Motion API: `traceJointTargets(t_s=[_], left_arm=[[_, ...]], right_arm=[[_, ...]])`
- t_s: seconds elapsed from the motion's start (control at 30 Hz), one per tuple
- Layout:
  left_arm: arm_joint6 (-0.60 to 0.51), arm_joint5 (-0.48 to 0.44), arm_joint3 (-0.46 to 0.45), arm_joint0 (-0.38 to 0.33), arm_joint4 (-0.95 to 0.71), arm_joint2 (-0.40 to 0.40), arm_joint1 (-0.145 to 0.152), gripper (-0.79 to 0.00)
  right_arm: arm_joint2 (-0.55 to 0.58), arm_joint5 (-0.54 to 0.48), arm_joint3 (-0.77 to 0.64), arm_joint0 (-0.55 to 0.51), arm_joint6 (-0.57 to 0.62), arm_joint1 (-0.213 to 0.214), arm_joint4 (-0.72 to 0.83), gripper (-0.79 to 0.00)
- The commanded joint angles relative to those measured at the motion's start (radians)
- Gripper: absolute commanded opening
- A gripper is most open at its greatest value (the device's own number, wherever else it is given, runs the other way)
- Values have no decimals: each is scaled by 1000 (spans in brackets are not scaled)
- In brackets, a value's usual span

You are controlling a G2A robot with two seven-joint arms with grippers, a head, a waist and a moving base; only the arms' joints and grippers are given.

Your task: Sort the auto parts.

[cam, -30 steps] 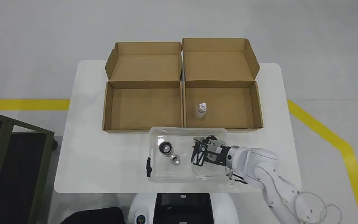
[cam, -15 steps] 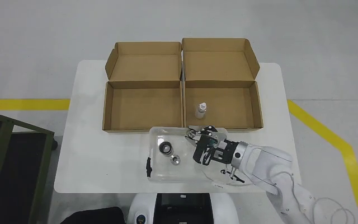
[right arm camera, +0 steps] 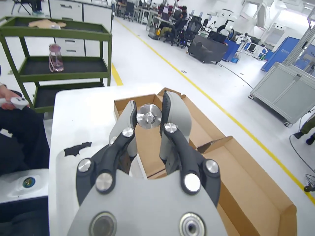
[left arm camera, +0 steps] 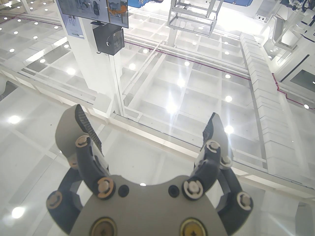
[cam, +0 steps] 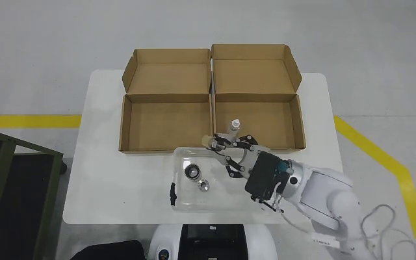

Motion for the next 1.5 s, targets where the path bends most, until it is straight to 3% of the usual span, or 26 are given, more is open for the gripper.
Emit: traceJointTargets(t_s=[0.0, 0.33, 0.7, 1.47], left_arm=[[0, 0, 0, 0, 0, 0, 0, 0], [0, 0, 0, 0, 0, 0, 0, 0], [0, 0, 0, 0, 0, 0, 0, 0], [0, 0, 0, 0, 0, 0, 0, 0]], right_arm=[[-4, 3, 12, 0, -35, -3, 82, -785], [6, -1, 41, 22, -84, -9, 232, -785], [23, 2, 34, 40, -97, -12, 290, -785], [105, -18, 216, -32, 25, 5, 173, -785]])
